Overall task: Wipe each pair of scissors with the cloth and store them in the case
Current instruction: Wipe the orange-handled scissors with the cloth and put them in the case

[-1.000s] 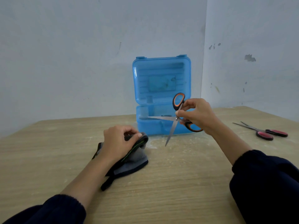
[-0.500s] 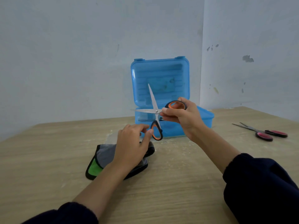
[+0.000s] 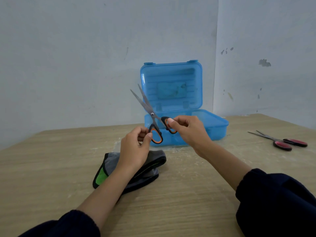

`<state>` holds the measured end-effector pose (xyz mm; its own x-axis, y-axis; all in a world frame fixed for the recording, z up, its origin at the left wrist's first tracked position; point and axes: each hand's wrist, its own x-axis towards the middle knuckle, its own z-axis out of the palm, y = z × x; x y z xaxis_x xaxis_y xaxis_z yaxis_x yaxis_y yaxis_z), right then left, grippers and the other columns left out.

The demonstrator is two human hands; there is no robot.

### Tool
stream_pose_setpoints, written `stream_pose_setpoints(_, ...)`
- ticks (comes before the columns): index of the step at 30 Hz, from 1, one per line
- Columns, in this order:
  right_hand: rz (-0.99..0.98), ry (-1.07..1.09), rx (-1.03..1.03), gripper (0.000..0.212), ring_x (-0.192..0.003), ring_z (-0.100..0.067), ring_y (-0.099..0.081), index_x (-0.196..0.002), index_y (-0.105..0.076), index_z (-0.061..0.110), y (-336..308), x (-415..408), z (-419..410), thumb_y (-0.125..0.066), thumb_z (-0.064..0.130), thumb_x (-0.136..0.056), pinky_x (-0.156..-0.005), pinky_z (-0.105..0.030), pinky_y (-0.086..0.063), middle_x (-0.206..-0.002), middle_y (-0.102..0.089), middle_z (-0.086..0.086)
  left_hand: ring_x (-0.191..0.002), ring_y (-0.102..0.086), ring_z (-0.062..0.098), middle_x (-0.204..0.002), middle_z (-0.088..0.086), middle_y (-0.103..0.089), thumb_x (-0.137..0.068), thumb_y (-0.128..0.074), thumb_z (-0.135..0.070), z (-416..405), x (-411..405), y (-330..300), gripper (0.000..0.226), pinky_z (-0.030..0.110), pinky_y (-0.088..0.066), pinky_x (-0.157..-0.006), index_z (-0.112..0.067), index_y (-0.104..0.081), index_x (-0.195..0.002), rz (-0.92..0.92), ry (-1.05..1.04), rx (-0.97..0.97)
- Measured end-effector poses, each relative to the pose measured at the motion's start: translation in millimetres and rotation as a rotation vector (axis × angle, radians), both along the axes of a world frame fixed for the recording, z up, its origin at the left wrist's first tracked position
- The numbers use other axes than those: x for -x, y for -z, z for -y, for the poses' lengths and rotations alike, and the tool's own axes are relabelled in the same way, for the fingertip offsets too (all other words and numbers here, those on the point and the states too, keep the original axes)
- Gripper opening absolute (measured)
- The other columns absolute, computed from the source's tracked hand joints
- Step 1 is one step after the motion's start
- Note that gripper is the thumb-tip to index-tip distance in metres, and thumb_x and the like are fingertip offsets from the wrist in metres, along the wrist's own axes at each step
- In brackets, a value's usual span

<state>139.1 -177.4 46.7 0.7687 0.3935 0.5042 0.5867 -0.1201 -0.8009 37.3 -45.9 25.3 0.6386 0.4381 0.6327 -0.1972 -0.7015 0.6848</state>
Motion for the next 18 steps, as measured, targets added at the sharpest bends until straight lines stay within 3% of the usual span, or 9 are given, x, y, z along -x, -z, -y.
stream_pose_setpoints(4, 0.068, 0.036, 0.019, 0.031, -0.045, -0.005, -0.033, -0.074, -0.073, 0.013, -1, 8, -1, -0.062, 0.039, -0.085, -0.044, -0.013, -0.027, -0.052, -0.045, 0.003, -0.078, -0.061, 0.007, -0.083, -0.007, -0.066, -0.088, -0.056, -0.018, -3, 0, 1, 0.007, 0.006, -0.044, -0.066, -0.018, -0.063, -0.09, 0.012, 0.017, 0.012)
stream_pose_setpoints(7, 0.074, 0.047, 0.055, 0.031, -0.052, -0.011, -0.039, -0.076, -0.074, 0.011, 0, 14, -5, -0.062, 0.038, -0.085, -0.051, -0.022, -0.034, -0.058, -0.054, -0.005, -0.076, -0.062, 0.007, -0.081, -0.007, -0.067, -0.088, -0.057, -0.019, -4, 0, 1, 0.006, 0.01, -0.047, -0.068, -0.021, -0.063, -0.088, 0.035, 0.037, 0.035)
stream_pose_setpoints(10, 0.123, 0.087, 0.019, 0.026, -0.06, -0.024, -0.058, -0.082, -0.072, 0.008, 0, 15, -6, -0.065, 0.033, -0.084, -0.063, -0.033, -0.049, -0.07, -0.065, -0.014, -0.076, -0.063, 0.011, -0.08, -0.005, -0.068, -0.087, -0.059, -0.019, -2, -2, -2, 0.005, 0.019, -0.049, -0.072, -0.021, -0.063, -0.085, 0.073, 0.058, 0.076)
stream_pose_setpoints(14, 0.242, 0.132, -0.148, 0.019, -0.064, -0.007, -0.061, -0.088, -0.059, 0.012, 1, 20, -8, -0.073, 0.02, -0.077, -0.059, -0.01, -0.049, -0.087, -0.058, -0.003, -0.071, -0.06, 0.009, -0.075, -0.007, -0.065, -0.087, -0.059, -0.019, 1, -1, -7, 0.013, 0.017, -0.048, -0.07, -0.027, -0.059, -0.077, 0.133, 0.046, 0.13)
stream_pose_setpoints(18, 0.393, 0.117, -0.029, 0.021, -0.077, -0.01, -0.061, -0.087, -0.067, 0.013, 7, 21, -11, -0.077, 0.024, -0.073, -0.072, -0.013, -0.053, -0.089, -0.06, -0.004, -0.074, -0.061, 0.012, -0.077, -0.005, -0.065, -0.086, -0.059, -0.02, 1, 1, -8, 0.012, 0.02, -0.048, -0.071, -0.028, -0.06, -0.078, 0.136, 0.065, 0.143)
